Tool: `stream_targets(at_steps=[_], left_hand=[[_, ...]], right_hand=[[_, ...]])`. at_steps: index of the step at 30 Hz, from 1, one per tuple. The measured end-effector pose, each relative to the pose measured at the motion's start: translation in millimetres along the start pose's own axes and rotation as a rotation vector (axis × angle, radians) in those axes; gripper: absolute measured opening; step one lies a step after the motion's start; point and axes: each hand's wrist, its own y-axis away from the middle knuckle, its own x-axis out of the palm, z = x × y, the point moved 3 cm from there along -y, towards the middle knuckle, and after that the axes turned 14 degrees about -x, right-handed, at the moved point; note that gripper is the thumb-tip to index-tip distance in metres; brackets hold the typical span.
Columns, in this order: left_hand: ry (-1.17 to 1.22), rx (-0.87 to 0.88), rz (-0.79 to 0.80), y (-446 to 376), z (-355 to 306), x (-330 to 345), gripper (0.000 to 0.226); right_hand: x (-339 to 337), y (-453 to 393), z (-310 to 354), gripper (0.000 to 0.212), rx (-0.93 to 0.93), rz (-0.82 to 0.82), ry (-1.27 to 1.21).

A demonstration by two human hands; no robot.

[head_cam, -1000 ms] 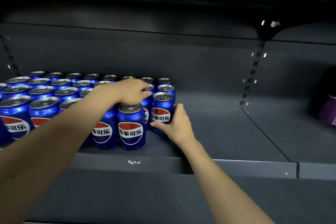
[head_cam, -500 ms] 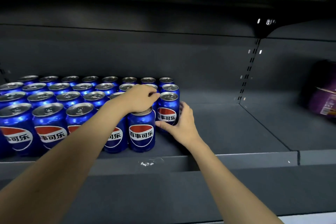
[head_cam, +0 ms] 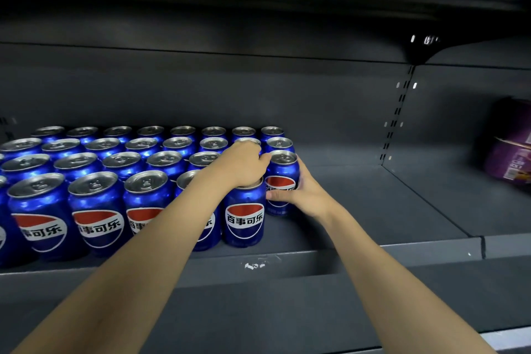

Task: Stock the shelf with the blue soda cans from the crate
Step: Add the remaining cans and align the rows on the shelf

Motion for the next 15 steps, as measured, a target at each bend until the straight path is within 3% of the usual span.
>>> stream_targets(at_steps=[15], left_hand=[[-0.020,-0.021,-0.031,-0.7,-0.4,1.7,0.030]], right_hand=[[-0.4,-0.2,-3.6,0.086,-0.023,-0.013,0.044]])
